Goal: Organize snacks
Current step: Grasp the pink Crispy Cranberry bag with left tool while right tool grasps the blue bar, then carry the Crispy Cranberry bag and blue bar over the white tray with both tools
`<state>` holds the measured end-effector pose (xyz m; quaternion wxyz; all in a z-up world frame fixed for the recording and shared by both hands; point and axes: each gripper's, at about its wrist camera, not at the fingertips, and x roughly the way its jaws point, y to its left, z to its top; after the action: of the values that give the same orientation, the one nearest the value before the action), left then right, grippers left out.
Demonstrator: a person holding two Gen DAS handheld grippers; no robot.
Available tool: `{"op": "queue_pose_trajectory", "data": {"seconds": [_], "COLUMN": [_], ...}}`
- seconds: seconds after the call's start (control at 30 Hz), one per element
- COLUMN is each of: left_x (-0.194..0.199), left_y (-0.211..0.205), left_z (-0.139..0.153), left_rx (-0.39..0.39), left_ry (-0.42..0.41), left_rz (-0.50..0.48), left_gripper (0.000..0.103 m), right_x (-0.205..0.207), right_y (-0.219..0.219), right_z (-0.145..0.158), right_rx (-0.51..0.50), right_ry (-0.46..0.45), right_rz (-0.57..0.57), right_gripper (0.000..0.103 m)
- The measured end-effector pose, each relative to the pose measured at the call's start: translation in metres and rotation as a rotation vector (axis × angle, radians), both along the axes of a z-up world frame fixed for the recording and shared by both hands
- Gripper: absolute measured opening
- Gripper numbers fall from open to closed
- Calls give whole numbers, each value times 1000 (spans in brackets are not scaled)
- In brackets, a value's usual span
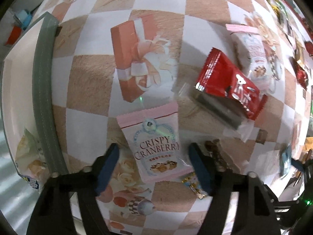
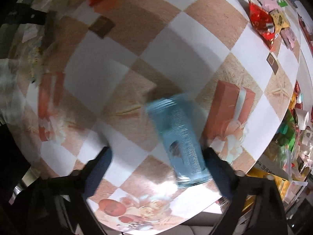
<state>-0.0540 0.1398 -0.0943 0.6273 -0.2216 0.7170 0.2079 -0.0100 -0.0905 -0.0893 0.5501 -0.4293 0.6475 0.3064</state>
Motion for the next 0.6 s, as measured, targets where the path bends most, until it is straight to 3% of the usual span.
{"op": "queue_pose_trajectory", "data": {"seconds": [0.07,0.1,0.13,0.17,0.23,0.47,0.6], "left_x": [1,2,2,3,4,-13,-19], "left_y": [-2,-3,-8,-11,-14,-14,-12], "left_z": [1,1,5,6,8,9,10], "left_rx": [-27,-26,-19,-7,10,51,48], "left_ry": [-20,-23,-20,-20,-18,1,5], "left_rz": [-2,-16,-30,-61,-102,-204,-222], "left_gripper": [55,50,49,49,48,48,48], "right_x": [-4,-5,-5,-4,-4,-11,-17], "right_y": [2,3,4,5,4,-20,-34], "right_z": [6,8,10,12,13,12,14], "right_rx": [12,18,24,25,44,179,225], "right_ry": [-7,-10,-9,-5,8,204,243], "right_rz": [-22,-42,-67,-95,-182,-581,-720], "right_gripper": [66,52,33,27,27,27,27]}}
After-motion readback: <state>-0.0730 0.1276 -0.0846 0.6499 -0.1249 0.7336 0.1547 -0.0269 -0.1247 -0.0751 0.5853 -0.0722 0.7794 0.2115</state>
